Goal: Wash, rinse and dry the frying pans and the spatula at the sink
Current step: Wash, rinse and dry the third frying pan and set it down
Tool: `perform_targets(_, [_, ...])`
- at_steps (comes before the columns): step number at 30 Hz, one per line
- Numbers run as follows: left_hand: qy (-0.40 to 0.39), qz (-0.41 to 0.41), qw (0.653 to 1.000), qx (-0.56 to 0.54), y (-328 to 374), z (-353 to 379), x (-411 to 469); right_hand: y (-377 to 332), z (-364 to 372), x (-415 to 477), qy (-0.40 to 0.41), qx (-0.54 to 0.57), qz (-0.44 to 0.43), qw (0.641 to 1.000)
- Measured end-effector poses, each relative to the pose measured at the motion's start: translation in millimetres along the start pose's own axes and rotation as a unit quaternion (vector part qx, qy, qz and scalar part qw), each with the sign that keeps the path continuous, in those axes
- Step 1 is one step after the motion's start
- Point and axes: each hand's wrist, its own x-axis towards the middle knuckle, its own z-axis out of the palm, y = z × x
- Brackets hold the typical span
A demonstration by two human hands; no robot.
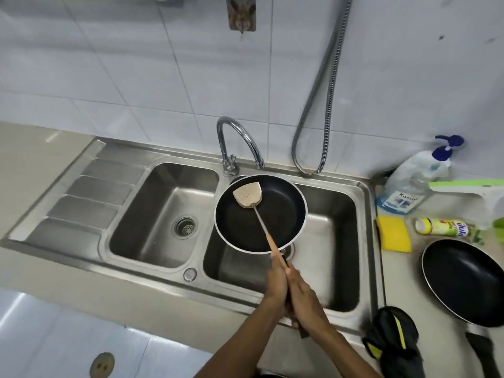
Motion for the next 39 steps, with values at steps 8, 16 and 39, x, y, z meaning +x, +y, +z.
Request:
perform_targets(8, [-0.003, -0.021, 0.999, 0.025, -0.4, -6.4, 13.5, -1.7, 7.3, 14.2, 0.01, -0.04, 0.012, 0.999])
perform_targets(16, [0.006, -0.035, 0.999, 0.038, 19.9, -8.8, 20.3, 4.9, 17.0, 33.3, 0.002, -0.024, 0.029, 0.999])
perform_targets(39, [-0.083, -0.032, 0.994, -0.064, 32.6, -13.4, 21.4, -51.4, -5.2, 64.6, 0.069, -0.44, -0.017, 0.895])
